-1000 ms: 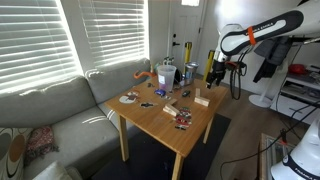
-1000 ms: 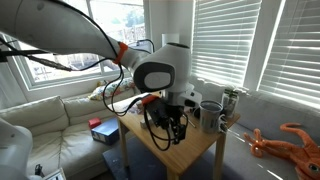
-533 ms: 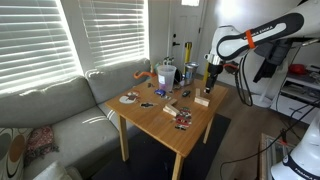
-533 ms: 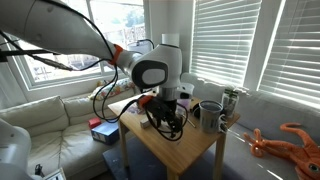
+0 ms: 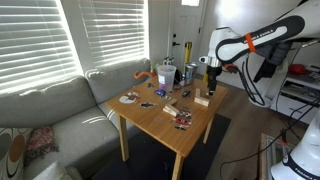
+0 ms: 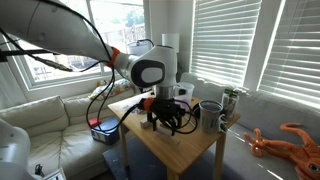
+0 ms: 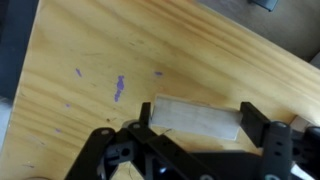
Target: Unstack two wooden blocks then place the toy car on them
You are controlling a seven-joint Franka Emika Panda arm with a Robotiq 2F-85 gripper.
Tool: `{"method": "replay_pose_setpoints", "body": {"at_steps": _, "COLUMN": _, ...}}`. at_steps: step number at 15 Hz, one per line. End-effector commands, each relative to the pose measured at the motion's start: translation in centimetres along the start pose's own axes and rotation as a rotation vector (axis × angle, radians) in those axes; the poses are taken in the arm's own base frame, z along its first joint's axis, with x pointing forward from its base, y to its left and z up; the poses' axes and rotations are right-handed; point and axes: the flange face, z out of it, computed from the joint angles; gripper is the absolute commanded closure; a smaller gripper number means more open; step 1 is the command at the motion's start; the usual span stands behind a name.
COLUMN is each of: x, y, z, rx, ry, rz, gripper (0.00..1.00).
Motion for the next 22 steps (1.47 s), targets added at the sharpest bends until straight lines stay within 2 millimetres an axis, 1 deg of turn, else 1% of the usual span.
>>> {"method": "replay_pose_setpoints", "body": {"at_steps": 1, "x": 0.0, "y": -1.1, "z": -0.2, "rx": -0.019, "ry": -0.026, "rz": -0.186, "gripper": 0.38}}
{"method": "replay_pose_setpoints", "body": {"at_steps": 4, "x": 0.5, "y": -1.5, "z": 0.2, "rx": -0.014, "ry": -0.029, "rz": -0.248, "gripper": 0.38}}
{"method": "replay_pose_setpoints", "body": {"at_steps": 8, "x": 0.9, "y": -1.6, "z": 0.5, "rx": -0.022, "ry": -0.033, "rz": -0.260, "gripper": 0.38}}
{"method": "replay_pose_setpoints", "body": {"at_steps": 15, "x": 0.7, "y": -0.9, "z": 0.8, "rx": -0.016, "ry": -0.037, "rz": -0.183, "gripper": 0.38}}
{"method": "replay_pose_setpoints", "body": {"at_steps": 22, "x": 0.7, "y": -0.4, "z": 0.6, "rx": -0.027, "ry": -0.017, "rz": -0.114, "gripper": 0.38}}
